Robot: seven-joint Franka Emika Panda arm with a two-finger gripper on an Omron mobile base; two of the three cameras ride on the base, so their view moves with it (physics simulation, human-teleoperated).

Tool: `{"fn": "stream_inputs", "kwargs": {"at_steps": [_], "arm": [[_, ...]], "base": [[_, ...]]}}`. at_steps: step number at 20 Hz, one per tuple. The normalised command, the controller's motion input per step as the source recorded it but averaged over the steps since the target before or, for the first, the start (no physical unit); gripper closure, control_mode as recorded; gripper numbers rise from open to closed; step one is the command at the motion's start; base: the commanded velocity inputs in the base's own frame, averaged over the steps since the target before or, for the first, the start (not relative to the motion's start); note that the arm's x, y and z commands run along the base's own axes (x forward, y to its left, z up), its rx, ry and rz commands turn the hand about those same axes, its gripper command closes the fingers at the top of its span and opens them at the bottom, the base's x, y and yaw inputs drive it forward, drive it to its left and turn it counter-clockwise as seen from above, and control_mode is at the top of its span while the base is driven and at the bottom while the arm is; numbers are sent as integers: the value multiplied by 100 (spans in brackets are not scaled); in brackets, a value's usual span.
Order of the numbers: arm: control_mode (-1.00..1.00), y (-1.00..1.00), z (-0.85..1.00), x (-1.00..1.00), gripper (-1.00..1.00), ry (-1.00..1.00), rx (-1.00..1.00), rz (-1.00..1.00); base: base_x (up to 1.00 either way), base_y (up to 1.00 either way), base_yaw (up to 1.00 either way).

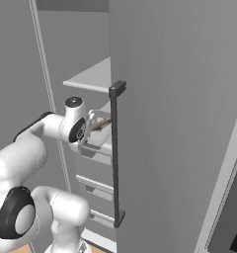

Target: Take the meat container that has the fish and place it on the second highest rack of the freezer. Then take the vegetable container that has the lemon and lime and place it on the highest rack of the freezer.

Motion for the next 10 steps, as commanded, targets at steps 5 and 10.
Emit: {"fn": "stream_inputs", "kwargs": {"at_steps": [5,10], "arm": [[-100,-2,-23,45,100,0,0,0],[-100,-12,-18,54,100,0,0,0]], "base": [[0,0,0],[0,0,0]]}}
